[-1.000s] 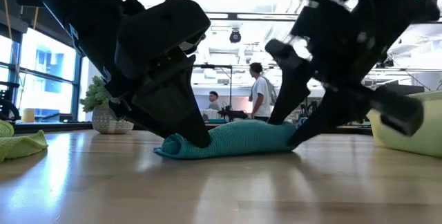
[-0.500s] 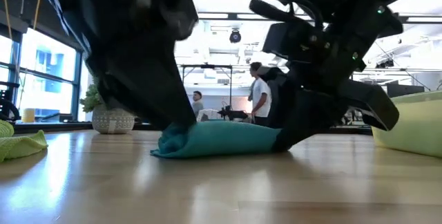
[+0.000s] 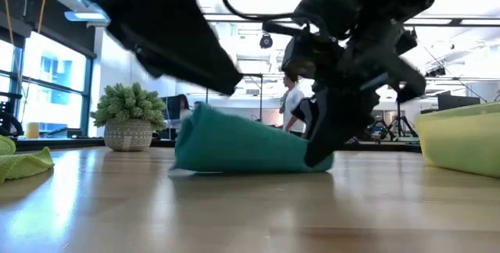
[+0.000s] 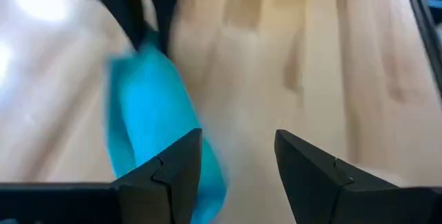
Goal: Roll microfiber towels into tight, uniform cylinder then place into a basket
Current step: Roll the blue cloth
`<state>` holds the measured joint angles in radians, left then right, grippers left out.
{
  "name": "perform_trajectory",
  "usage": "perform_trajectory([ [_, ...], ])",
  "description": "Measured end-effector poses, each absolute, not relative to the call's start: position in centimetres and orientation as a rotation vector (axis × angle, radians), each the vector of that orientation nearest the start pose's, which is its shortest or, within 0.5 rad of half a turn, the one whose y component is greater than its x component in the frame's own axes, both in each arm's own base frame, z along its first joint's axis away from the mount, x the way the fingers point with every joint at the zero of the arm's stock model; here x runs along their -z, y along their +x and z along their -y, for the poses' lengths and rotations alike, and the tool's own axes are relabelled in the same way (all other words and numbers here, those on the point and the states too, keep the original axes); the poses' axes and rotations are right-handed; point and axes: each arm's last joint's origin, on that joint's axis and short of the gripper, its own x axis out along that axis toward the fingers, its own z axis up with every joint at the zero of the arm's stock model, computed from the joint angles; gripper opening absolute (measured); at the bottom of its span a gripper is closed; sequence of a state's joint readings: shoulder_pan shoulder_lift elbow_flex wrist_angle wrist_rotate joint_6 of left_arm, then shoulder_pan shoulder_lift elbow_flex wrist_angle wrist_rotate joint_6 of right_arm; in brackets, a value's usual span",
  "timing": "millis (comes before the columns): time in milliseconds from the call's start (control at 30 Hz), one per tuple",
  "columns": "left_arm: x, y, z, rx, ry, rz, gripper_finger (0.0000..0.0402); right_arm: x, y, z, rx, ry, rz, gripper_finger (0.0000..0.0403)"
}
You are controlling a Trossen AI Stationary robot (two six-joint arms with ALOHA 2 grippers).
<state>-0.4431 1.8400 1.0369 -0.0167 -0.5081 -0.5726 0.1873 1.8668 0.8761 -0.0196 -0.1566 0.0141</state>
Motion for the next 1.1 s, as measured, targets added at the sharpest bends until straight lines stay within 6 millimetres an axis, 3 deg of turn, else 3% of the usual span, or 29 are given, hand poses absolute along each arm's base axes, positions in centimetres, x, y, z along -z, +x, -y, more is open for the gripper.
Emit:
perform_trajectory([
  [167, -16.1, 33.8, 14.7, -0.323, -0.001, -0.598, 0.0172, -10.1, 32.7, -5.2, -0.397, 0.270, -1.061, 0.0020],
  [333, -14.4, 34.1, 14.7, -0.314, 0.066, -0.644, 0.0172, -10.0, 32.7, -4.1, -0.419, 0.423, -1.083, 0.0020],
  [500, -11.8, 34.3, 14.6, -0.326, 0.100, -0.715, 0.0172, -10.0, 32.7, -4.0, -0.413, 0.422, -1.082, 0.0019],
  [667, -9.6, 34.6, 14.3, -0.338, 0.006, -0.767, 0.0172, -10.0, 32.7, -4.3, -0.420, 0.381, -1.075, 0.0026],
  [933, -8.8, 34.7, 14.3, -0.378, -0.150, -0.767, 0.0172, -10.7, 32.6, -4.4, -0.499, 0.236, -1.017, 0.0107],
  [1100, -8.7, 34.7, 14.4, -0.378, -0.179, -0.775, 0.0172, -13.6, 31.4, -3.8, -0.476, 0.135, -1.030, 0.0143],
])
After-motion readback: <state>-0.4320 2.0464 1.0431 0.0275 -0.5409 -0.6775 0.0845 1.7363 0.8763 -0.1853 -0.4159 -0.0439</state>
